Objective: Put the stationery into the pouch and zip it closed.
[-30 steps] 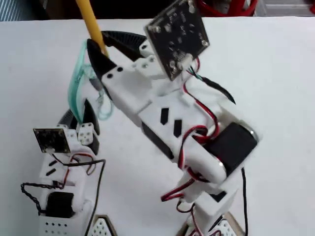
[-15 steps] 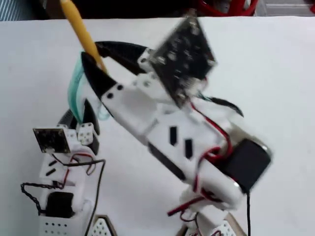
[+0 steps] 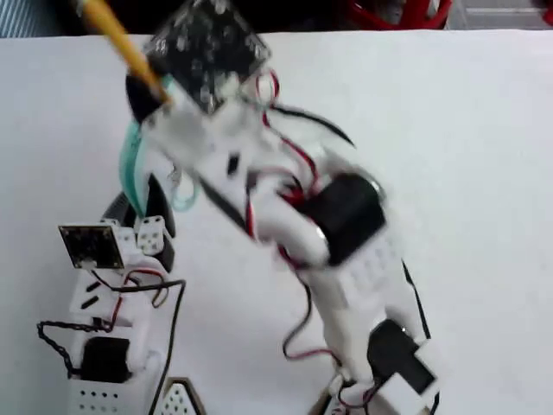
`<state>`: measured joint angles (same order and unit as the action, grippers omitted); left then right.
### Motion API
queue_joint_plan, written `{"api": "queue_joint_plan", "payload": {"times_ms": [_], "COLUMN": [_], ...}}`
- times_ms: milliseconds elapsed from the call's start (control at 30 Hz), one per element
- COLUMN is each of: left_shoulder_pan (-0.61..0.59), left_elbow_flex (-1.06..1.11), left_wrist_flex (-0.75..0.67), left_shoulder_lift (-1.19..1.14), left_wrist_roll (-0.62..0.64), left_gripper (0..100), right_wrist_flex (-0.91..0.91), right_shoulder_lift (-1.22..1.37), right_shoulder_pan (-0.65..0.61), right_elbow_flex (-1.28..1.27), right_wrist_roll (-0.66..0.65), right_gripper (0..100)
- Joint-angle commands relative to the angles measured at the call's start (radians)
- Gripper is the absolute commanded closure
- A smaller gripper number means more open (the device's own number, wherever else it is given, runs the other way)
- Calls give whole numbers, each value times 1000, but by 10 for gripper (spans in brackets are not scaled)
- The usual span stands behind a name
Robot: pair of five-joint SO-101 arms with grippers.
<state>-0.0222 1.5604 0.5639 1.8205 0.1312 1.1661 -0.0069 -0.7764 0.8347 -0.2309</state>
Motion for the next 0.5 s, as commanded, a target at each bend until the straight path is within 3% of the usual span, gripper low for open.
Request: {"api": "queue_joint_plan", "payload": {"times_ms": [0,133,467], "left_shoulder_pan": [19,19,19], "left_elbow_flex": [-5,-5,-5], "left_wrist_flex": [3,3,0], "left_shoulder_lift": [1,1,1], "left_wrist_roll": [9,9,9], "left_gripper": [954,954,954], "right_wrist_flex": [-351,-472,-633], "right_shoulder_lift": [41,53,70], "right_shoulder_pan": [87,120,94], "right_elbow_flex": [-153,-239,-269], "right_wrist_roll": [71,190,199], "right_gripper": [981,981,981]}}
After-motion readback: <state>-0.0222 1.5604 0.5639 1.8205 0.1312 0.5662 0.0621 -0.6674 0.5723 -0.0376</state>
